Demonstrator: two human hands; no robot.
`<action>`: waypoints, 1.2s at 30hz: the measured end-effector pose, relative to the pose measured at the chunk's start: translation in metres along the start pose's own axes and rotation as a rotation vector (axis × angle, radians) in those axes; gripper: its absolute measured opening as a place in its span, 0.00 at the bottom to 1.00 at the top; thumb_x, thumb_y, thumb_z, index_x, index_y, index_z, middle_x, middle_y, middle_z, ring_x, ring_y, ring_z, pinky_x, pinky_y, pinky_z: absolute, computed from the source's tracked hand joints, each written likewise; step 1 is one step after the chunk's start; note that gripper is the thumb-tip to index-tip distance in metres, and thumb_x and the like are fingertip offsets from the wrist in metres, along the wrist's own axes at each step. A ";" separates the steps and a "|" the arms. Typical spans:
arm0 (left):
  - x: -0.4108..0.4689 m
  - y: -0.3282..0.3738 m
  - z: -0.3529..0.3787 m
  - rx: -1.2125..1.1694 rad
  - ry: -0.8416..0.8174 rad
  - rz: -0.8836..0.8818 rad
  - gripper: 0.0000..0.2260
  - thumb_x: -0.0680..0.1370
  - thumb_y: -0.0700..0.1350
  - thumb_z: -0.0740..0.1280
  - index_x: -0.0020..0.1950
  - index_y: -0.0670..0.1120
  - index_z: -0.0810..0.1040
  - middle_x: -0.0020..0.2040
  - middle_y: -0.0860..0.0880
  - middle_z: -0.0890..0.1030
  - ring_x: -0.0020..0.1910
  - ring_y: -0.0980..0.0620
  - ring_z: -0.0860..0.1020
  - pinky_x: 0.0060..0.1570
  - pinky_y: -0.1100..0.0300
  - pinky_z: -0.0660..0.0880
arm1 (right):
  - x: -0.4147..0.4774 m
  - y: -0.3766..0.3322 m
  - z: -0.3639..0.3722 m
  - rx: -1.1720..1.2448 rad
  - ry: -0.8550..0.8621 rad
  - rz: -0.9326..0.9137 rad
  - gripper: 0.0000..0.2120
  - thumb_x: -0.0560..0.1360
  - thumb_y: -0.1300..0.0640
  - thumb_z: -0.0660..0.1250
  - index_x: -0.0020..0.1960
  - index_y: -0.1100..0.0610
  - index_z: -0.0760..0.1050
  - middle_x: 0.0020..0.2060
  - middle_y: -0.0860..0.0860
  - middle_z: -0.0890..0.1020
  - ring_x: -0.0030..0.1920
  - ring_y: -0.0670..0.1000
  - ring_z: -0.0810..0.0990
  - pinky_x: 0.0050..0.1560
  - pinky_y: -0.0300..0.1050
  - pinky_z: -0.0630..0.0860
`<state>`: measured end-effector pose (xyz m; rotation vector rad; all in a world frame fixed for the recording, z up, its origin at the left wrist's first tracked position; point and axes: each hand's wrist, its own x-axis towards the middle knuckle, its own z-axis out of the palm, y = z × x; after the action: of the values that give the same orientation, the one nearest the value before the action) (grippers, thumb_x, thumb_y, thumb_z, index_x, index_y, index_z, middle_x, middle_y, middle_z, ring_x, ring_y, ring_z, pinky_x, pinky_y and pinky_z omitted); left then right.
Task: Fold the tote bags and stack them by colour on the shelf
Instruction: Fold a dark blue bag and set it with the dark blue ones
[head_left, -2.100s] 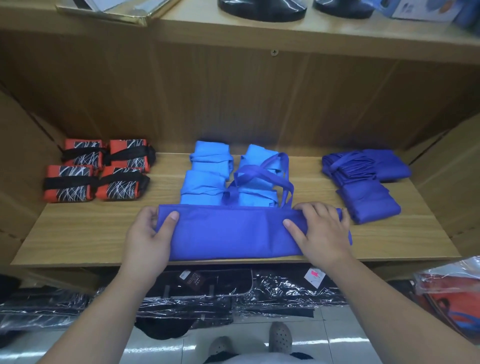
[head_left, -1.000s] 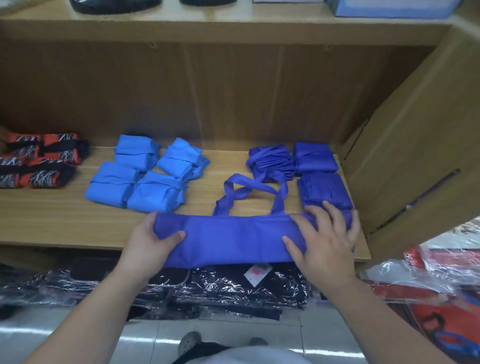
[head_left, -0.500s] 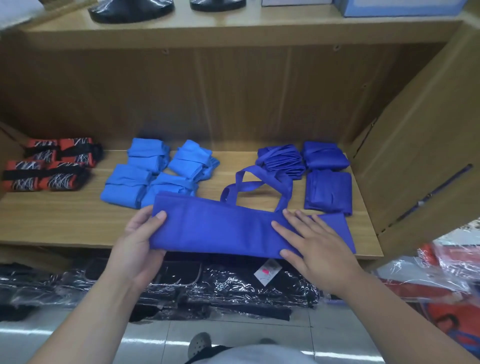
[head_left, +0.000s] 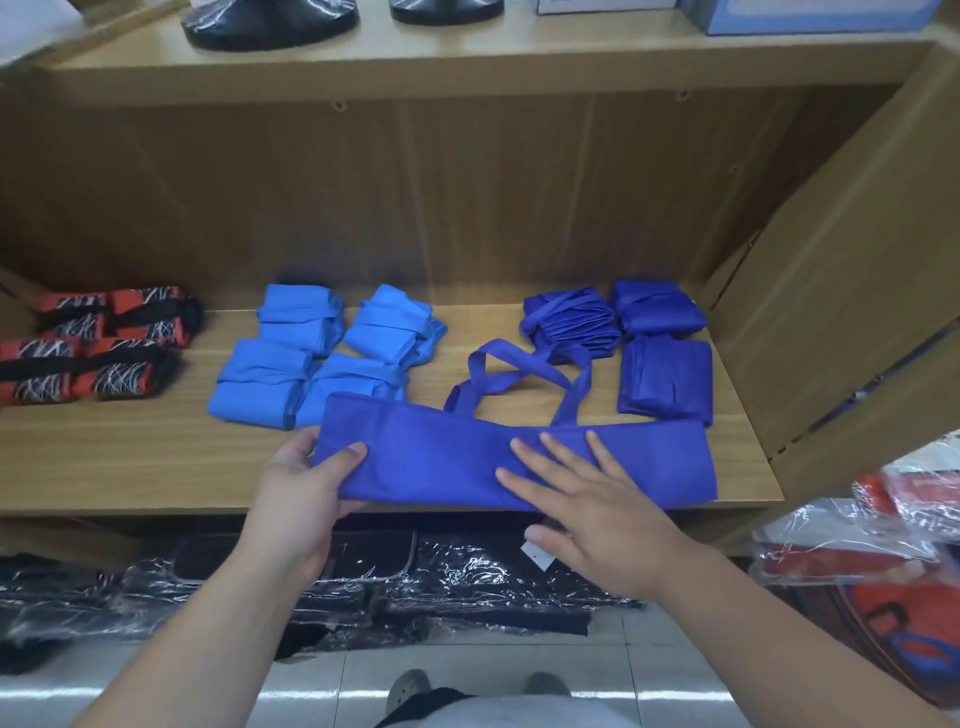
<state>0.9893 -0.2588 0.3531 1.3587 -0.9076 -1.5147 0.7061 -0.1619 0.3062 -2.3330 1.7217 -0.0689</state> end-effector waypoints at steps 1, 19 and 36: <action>-0.001 0.001 0.000 -0.054 0.004 0.004 0.07 0.79 0.33 0.67 0.55 0.42 0.76 0.53 0.43 0.86 0.47 0.47 0.85 0.40 0.52 0.83 | 0.002 -0.004 0.003 -0.013 -0.015 -0.010 0.28 0.79 0.30 0.35 0.78 0.31 0.40 0.81 0.38 0.41 0.80 0.47 0.36 0.77 0.59 0.33; -0.012 0.008 0.038 -0.179 0.253 0.125 0.08 0.84 0.40 0.62 0.54 0.49 0.81 0.47 0.53 0.87 0.48 0.54 0.85 0.37 0.56 0.81 | 0.034 -0.035 0.004 -0.049 0.001 0.042 0.32 0.77 0.28 0.49 0.78 0.37 0.57 0.80 0.42 0.58 0.79 0.57 0.57 0.74 0.65 0.54; -0.004 0.011 0.029 -0.112 0.319 0.225 0.08 0.79 0.40 0.72 0.57 0.47 0.82 0.54 0.52 0.86 0.56 0.54 0.84 0.54 0.54 0.79 | 0.040 -0.029 -0.004 -0.038 -0.156 -0.014 0.36 0.78 0.27 0.45 0.81 0.38 0.40 0.80 0.39 0.36 0.79 0.51 0.29 0.76 0.64 0.30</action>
<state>0.9617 -0.2603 0.3685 1.3210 -0.7350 -1.1227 0.7449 -0.1927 0.3118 -2.3096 1.6449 0.1406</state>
